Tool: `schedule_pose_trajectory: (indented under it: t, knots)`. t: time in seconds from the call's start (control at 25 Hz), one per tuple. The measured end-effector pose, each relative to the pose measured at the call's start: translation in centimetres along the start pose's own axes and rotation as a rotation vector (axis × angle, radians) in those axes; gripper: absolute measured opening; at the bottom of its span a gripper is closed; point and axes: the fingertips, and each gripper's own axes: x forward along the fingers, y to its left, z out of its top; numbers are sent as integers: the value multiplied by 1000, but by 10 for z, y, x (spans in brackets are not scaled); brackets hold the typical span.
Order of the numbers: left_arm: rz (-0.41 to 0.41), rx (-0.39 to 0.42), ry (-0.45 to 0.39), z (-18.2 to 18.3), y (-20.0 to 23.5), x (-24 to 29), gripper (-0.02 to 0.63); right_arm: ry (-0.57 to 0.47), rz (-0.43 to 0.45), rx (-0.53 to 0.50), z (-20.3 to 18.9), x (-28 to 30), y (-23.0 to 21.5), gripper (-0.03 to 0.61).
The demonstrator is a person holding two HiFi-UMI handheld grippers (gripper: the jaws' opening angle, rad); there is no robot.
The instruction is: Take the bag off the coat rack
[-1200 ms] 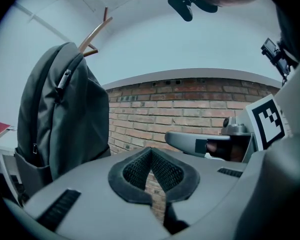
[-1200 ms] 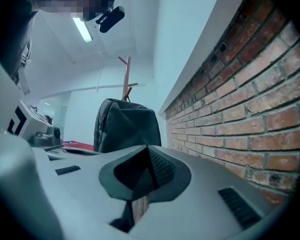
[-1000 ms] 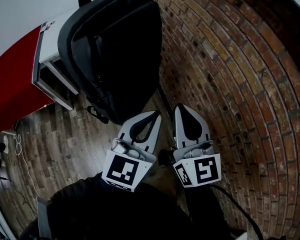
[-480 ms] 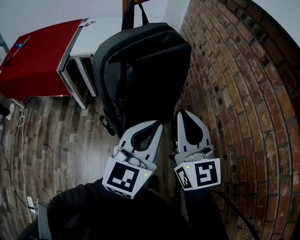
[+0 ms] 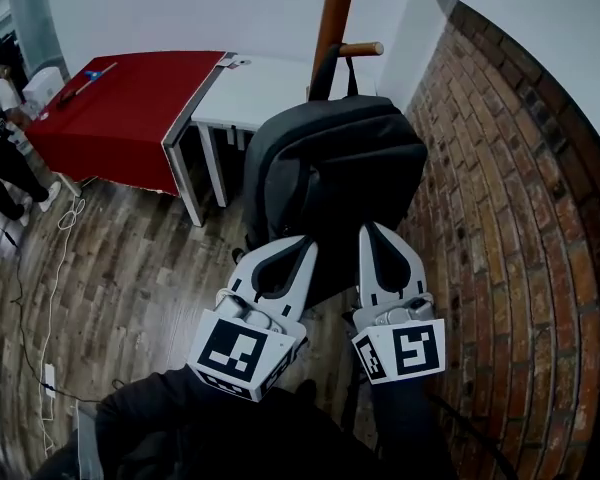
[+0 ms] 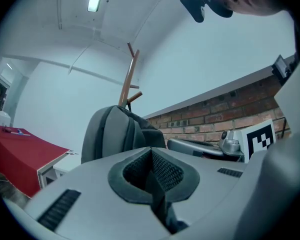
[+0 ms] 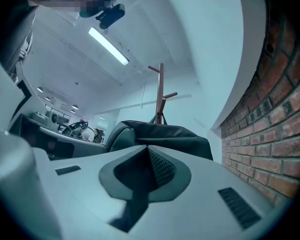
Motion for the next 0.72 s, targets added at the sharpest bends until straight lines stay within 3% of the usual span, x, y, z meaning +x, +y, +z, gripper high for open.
schedule_pose_trajectory:
  t: [0.36, 0.56, 0.72]
  knots:
    - [121, 41, -70, 51, 40, -4, 9, -4, 45, -36, 35, 45, -6, 6]
    - [152, 38, -93, 76, 58, 8, 9, 1, 17, -44, 56, 69, -22, 7]
    - [154, 37, -96, 76, 60, 13, 9, -2, 30, -78, 73, 91, -32, 8]
